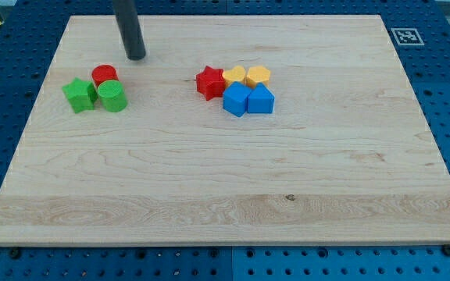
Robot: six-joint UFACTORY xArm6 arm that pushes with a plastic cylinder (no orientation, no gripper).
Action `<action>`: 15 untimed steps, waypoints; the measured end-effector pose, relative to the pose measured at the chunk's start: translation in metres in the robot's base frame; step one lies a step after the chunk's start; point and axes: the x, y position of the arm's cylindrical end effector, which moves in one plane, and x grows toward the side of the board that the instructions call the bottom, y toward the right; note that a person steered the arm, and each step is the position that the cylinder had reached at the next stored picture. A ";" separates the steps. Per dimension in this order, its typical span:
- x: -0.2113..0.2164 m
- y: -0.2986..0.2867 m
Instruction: Keep red circle parallel right to green circle
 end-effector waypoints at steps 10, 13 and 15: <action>-0.010 -0.038; -0.006 -0.053; -0.006 -0.060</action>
